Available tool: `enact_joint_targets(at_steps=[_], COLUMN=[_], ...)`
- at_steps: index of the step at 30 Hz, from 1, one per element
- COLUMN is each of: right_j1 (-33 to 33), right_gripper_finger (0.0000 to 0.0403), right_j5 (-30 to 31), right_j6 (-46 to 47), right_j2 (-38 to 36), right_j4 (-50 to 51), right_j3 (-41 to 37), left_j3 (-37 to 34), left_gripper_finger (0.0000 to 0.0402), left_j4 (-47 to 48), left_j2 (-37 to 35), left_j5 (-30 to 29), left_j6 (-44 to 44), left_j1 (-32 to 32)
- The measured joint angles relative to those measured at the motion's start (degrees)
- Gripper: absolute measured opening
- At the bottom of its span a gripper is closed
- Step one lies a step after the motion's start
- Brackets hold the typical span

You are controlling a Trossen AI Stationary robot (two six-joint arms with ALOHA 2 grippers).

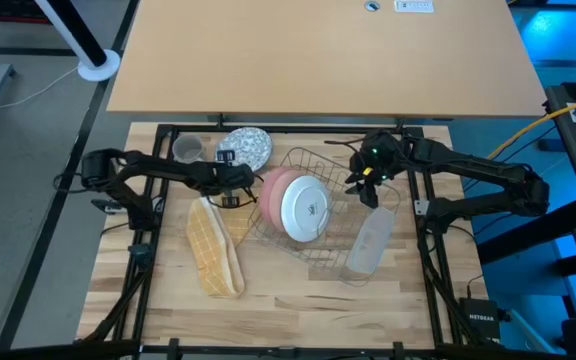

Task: Sort dishes
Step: Put the blue patterned white plate into the dish rack

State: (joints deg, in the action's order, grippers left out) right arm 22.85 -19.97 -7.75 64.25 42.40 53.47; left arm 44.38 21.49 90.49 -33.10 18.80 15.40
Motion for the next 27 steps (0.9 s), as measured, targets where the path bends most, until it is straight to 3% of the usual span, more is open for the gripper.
enact_joint_targets(at_steps=[9, 19, 27], right_j1=[0.00, 0.00, 0.00], right_gripper_finger=[0.0170, 0.0170, 0.0169], right_j5=[-0.01, -0.02, -0.15], right_j6=[-0.02, -0.02, -3.54], right_j2=[0.00, 0.61, 6.65], right_j4=[-8.01, -21.04, -36.66], right_j3=[0.00, 0.00, 0.00], left_j3=[3.45, 3.52, 3.56], left_gripper_finger=[0.0000, 0.0000, 0.0000], left_j4=[10.24, 9.84, 9.84], left_j2=[-9.29, -14.39, -15.17], left_j5=[0.10, 1.78, 2.82], left_j6=[-6.99, -10.07, -12.46], left_j1=[-2.03, -2.03, -2.30])
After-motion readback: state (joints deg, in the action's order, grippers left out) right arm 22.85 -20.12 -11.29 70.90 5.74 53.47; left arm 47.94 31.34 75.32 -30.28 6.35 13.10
